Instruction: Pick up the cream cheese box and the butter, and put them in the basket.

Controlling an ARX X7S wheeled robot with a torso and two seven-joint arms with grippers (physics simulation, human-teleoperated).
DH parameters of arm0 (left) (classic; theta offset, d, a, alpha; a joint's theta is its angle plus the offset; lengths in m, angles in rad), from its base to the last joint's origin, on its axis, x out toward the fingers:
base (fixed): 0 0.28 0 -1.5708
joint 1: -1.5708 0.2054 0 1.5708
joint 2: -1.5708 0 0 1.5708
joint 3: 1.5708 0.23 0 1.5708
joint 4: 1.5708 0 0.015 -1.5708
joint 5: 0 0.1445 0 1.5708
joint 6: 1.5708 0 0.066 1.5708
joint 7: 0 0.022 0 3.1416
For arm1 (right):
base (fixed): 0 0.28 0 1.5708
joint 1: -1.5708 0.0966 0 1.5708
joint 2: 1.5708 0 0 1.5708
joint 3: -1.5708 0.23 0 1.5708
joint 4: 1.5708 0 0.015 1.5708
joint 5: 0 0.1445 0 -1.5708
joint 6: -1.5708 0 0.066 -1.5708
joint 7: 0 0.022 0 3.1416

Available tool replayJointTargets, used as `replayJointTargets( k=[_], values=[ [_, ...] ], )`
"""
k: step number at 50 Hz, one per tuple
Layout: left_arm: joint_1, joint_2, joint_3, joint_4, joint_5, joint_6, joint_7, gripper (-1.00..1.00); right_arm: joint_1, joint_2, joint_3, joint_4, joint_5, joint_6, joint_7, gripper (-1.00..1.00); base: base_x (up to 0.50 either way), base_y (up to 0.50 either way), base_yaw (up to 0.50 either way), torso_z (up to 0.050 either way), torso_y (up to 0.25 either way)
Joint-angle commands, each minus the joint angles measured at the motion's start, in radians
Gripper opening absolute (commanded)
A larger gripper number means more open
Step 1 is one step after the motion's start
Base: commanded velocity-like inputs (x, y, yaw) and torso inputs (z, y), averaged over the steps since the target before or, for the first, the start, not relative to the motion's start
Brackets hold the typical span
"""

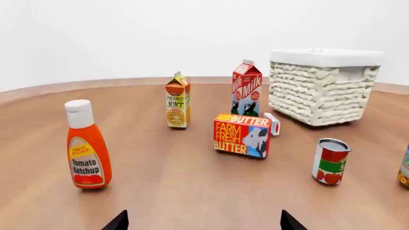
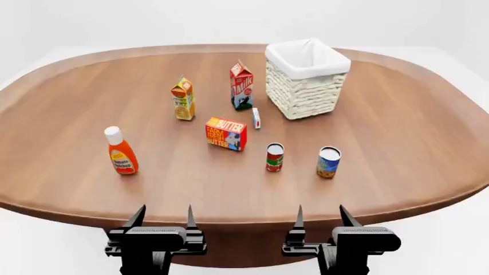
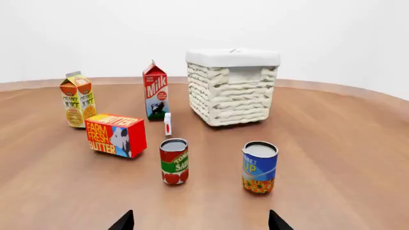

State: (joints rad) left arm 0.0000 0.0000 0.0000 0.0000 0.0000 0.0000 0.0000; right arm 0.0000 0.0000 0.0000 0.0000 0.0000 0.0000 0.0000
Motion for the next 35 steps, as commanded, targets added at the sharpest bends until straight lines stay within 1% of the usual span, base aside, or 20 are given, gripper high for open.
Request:
replayJointTargets(
  k=[1, 6, 13, 18, 25, 26, 29, 30, 35],
  values=[
    [0.0, -0.018, 0.022, -0.004, -0.002, 0.001, -0.022, 1.0, -0.004, 0.014, -0.026, -0.004, 0.006, -0.009, 0.025, 1.0, 0.0, 0.0, 0.0, 0.0, 0.0],
    [0.003, -0.037, 0.044, 0.011, -0.034, -0.022, -0.023, 1.0, -0.004, 0.033, -0.053, 0.002, 0.023, -0.003, 0.047, 1.0, 0.0, 0.0, 0.0, 0.0, 0.0],
    [0.003, -0.051, 0.065, 0.027, -0.034, -0.048, -0.04, 1.0, -0.005, 0.049, -0.07, -0.015, 0.04, 0.011, 0.065, 1.0, 0.0, 0.0, 0.0, 0.0, 0.0],
    [0.012, -0.061, 0.077, 0.079, -0.047, -0.091, -0.047, 1.0, -0.009, 0.058, -0.082, -0.034, 0.05, 0.023, 0.075, 1.0, 0.0, 0.0, 0.0, 0.0, 0.0],
    [0.036, -0.079, 0.082, 0.23, -0.052, -0.222, -0.073, 1.0, -0.028, 0.07, -0.088, -0.127, 0.086, 0.087, 0.078, 1.0, 0.0, 0.0, 0.0, 0.0, 0.0],
    [0.05, -0.085, 0.085, 0.289, -0.047, -0.256, -0.078, 1.0, -0.036, 0.072, -0.088, -0.169, 0.099, 0.117, 0.078, 1.0, 0.0, 0.0, 0.0, 0.0, 0.0],
    [0.064, -0.096, 0.084, 0.367, -0.057, -0.309, -0.081, 1.0, -0.049, 0.081, -0.094, -0.238, 0.112, 0.16, 0.081, 1.0, 0.0, 0.0, 0.0, 0.0, 0.0],
    [0.069, -0.101, 0.082, 0.403, -0.059, -0.344, -0.084, 1.0, -0.054, 0.083, -0.09, -0.28, 0.142, 0.191, 0.071, 1.0, 0.0, 0.0, 0.0, 0.0, 0.0],
    [0.088, -0.114, 0.078, 0.504, -0.062, -0.419, -0.103, 1.0, -0.071, 0.1, -0.095, -0.384, 0.151, 0.253, 0.087, 1.0, 0.0, 0.0, 0.0, 0.0, 0.0]
  ],
)
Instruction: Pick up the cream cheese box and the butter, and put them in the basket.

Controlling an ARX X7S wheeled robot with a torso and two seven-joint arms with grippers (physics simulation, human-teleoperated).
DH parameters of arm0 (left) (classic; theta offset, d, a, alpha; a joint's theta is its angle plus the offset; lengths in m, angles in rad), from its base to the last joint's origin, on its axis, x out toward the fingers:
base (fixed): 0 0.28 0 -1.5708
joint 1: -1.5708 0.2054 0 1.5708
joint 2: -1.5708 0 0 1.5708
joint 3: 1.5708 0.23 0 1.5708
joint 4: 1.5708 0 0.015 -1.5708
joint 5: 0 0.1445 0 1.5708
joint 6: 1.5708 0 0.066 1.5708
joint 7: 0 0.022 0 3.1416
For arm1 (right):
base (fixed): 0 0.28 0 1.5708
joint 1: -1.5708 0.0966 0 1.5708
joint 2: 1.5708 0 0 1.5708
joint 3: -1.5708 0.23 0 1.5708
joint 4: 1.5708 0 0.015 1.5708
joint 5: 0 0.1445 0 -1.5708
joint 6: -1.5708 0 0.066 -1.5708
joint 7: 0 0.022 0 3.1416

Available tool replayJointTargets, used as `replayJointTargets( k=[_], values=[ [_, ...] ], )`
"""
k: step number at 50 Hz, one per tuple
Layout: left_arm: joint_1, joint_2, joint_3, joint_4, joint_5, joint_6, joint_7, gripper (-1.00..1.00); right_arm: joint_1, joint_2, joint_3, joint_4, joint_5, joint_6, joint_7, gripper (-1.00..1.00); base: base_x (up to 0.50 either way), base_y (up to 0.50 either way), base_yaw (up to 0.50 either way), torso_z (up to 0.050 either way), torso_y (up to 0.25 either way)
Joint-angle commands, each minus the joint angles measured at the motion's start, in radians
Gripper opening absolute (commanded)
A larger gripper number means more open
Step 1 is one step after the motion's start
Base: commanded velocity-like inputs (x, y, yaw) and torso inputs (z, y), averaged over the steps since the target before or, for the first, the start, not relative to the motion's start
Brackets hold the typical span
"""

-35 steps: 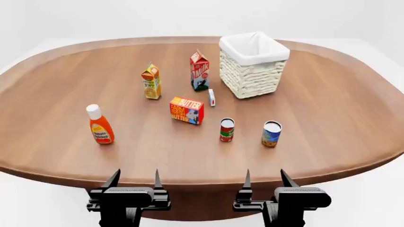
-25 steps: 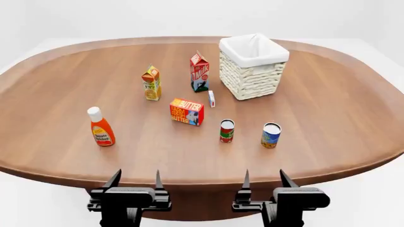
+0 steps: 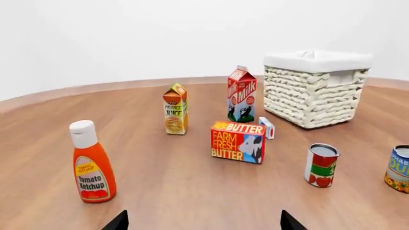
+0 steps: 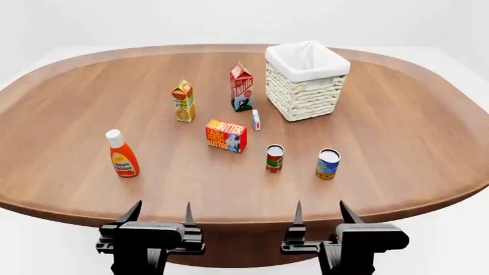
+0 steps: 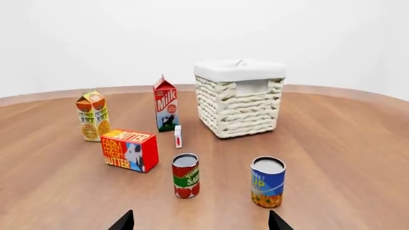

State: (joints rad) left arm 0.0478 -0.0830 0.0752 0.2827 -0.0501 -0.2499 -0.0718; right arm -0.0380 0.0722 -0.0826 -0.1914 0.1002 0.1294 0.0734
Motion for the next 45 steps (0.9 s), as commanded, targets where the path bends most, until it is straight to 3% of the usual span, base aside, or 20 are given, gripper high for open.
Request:
replayJointTargets(
  k=[1, 10, 11, 20, 22, 45],
  values=[
    [0.043, -0.034, 0.006, 0.239, -0.009, -0.182, -0.034, 1.0, -0.035, 0.032, -0.017, -0.209, 0.047, 0.136, 0.018, 1.0, 0.0, 0.0, 0.0, 0.0, 0.0],
    [0.071, -0.052, 0.003, 0.408, -0.016, -0.295, -0.057, 1.0, -0.059, 0.063, -0.027, -0.409, 0.061, 0.26, 0.046, 1.0, 0.0, 0.0, 0.0, 0.0, 0.0],
    [0.085, -0.063, 0.005, 0.497, -0.013, -0.342, -0.06, 1.0, -0.079, 0.08, -0.021, -0.513, 0.09, 0.293, 0.036, 1.0, 0.46, 0.0, 0.0, 0.0, 0.0],
    [0.082, -0.071, 0.015, 0.507, -0.016, -0.355, -0.07, 1.0, -0.07, 0.088, -0.031, -0.513, 0.084, 0.312, 0.056, 1.0, 0.48, 0.0, 0.0, 0.0, 0.0],
    [0.081, -0.072, 0.015, 0.502, -0.018, -0.35, -0.071, 1.0, -0.061, 0.09, -0.053, -0.497, 0.018, 0.294, 0.091, 1.0, 0.07, 0.0, 0.0, 0.0, 0.0],
    [0.084, -0.09, 0.034, 0.509, -0.024, -0.347, -0.093, 1.0, -0.078, 0.102, -0.044, -0.522, 0.096, 0.277, 0.078, 1.0, 0.07, 0.0, 0.0, 0.0, 0.0]
  ],
)
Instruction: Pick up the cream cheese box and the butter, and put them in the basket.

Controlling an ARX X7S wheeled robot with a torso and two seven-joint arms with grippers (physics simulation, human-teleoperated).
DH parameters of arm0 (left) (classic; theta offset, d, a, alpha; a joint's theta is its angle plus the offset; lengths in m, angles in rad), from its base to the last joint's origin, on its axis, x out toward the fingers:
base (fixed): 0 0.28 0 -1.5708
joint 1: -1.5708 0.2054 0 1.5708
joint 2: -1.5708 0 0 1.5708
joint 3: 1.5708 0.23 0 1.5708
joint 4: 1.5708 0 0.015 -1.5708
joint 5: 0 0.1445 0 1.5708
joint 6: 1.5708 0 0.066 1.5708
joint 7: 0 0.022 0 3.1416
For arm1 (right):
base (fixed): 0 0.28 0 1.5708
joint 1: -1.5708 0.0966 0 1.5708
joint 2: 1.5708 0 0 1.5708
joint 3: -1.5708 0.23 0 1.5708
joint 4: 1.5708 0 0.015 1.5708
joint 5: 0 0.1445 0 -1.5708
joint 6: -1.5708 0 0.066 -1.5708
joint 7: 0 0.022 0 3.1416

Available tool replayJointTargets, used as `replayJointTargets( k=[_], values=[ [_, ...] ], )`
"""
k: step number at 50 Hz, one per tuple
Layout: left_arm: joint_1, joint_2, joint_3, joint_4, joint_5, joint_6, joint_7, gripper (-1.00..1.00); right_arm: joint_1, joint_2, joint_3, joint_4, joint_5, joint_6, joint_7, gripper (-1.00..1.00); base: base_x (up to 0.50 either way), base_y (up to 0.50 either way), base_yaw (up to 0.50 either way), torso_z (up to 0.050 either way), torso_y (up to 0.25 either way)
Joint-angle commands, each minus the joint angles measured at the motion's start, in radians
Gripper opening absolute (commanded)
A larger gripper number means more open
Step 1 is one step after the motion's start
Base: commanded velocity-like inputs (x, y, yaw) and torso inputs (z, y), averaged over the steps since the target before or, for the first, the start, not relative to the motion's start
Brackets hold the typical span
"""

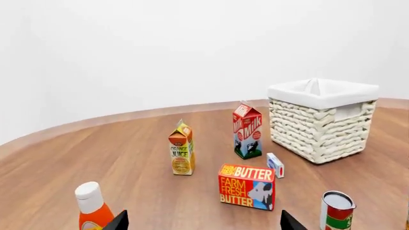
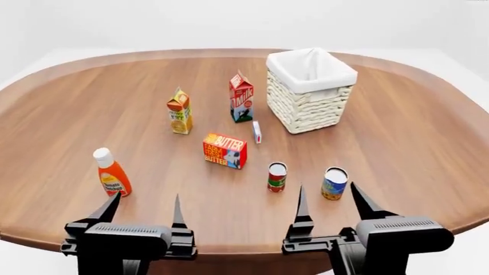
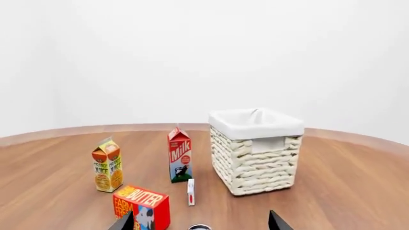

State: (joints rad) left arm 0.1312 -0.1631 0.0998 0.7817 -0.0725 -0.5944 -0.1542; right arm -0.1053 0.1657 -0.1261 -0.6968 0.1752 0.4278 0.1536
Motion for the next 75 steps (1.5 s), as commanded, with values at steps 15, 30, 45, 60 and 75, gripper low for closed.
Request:
replayJointTargets(
  k=[15, 30, 45, 60, 75],
  values=[
    [-0.001, -0.018, 0.014, 0.012, -0.012, -0.003, -0.021, 1.0, -0.002, 0.019, -0.006, -0.014, 0.029, -0.019, 0.011, 1.0, 0.49, 0.0, 0.0, 0.0, 0.0],
    [-0.005, -0.026, 0.027, 0.008, -0.017, -0.003, -0.032, 1.0, 0.0, 0.029, -0.02, -0.006, 0.011, -0.038, 0.032, 1.0, 0.13, 0.0, 0.0, 0.0, 0.0],
    [-0.003, -0.035, 0.029, 0.009, -0.026, 0.0, -0.041, 1.0, -0.013, 0.04, -0.03, -0.007, 0.024, -0.072, 0.027, 1.0, 0.02, 0.28, 0.0, 0.0, 0.0],
    [-0.004, -0.043, 0.034, 0.008, -0.033, 0.003, -0.05, 1.0, -0.013, 0.036, -0.01, -0.008, 0.081, -0.08, 0.027, 1.0, 0.19, 0.02, 0.0, 0.0, 0.0],
    [-0.006, -0.05, 0.044, 0.01, -0.039, 0.002, -0.058, 1.0, -0.01, 0.048, -0.011, -0.014, 0.098, -0.07, 0.036, 1.0, 0.5, 0.0, 0.0, 0.0, 0.001]
  ],
)
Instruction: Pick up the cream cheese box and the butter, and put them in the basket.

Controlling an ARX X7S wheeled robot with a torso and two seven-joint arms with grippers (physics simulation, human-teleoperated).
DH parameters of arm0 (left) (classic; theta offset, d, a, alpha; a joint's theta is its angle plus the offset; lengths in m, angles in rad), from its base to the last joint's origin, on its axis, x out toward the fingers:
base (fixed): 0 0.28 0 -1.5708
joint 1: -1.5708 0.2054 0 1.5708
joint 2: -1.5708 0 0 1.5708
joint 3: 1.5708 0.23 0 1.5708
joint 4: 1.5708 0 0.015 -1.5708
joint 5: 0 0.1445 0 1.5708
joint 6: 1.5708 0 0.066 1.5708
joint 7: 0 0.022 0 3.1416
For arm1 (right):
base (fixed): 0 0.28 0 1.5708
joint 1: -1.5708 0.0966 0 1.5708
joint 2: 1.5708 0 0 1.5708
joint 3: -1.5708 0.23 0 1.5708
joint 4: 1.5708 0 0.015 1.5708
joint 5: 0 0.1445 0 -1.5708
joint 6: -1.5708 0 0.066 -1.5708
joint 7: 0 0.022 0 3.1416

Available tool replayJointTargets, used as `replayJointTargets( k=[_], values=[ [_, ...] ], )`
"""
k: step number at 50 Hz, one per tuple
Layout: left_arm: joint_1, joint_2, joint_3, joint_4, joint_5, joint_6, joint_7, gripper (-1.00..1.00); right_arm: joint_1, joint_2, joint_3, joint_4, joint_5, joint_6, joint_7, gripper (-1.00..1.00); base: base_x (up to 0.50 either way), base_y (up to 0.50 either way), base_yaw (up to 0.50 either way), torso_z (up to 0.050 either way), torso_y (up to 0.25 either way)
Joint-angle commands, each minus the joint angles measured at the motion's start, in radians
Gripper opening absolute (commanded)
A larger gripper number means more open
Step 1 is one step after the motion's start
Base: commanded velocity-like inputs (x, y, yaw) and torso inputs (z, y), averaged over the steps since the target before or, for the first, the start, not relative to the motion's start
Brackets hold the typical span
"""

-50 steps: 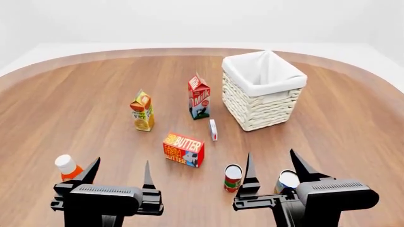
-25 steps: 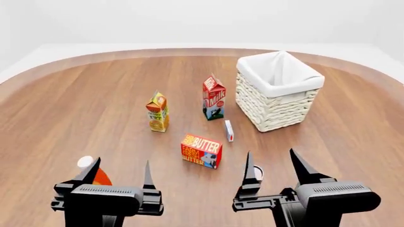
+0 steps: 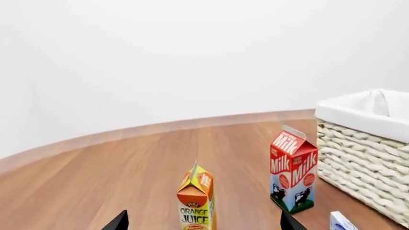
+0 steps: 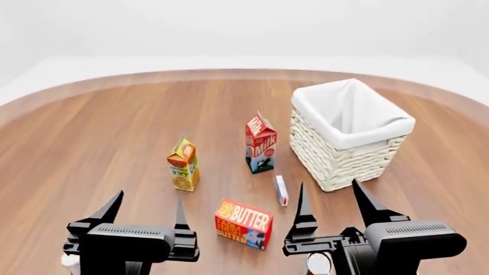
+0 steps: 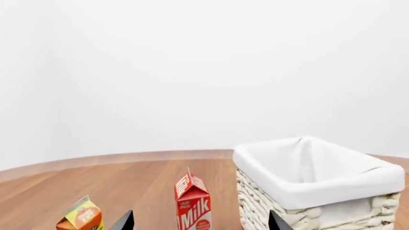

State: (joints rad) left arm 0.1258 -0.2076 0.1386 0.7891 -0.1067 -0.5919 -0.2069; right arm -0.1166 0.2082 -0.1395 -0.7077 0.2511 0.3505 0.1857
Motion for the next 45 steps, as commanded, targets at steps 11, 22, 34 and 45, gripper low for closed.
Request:
replayJointTargets(
  k=[11, 22, 34, 45],
  values=[
    [-0.003, -0.01, 0.007, -0.002, -0.011, 0.001, -0.013, 1.0, 0.006, 0.006, 0.0, 0.001, 0.03, 0.014, 0.016, 1.0, 0.45, 0.0, 0.0, 0.0, 0.001],
    [0.0, -0.016, 0.01, 0.0, -0.015, 0.004, -0.019, 1.0, 0.007, 0.009, -0.013, 0.008, 0.019, 0.011, 0.032, 1.0, 0.01, 0.0, 0.0, 0.0, 0.0],
    [-0.003, -0.021, 0.014, -0.001, -0.02, 0.005, -0.026, 1.0, -0.002, 0.016, -0.007, 0.01, 0.041, -0.034, 0.019, 1.0, 0.41, 0.0, 0.0, 0.0, 0.0],
    [-0.004, -0.026, 0.022, 0.0, -0.024, 0.004, -0.031, 1.0, -0.003, 0.026, -0.015, 0.002, 0.038, -0.042, 0.023, 1.0, 0.23, 0.0, 0.0, 0.0, 0.001]
  ],
)
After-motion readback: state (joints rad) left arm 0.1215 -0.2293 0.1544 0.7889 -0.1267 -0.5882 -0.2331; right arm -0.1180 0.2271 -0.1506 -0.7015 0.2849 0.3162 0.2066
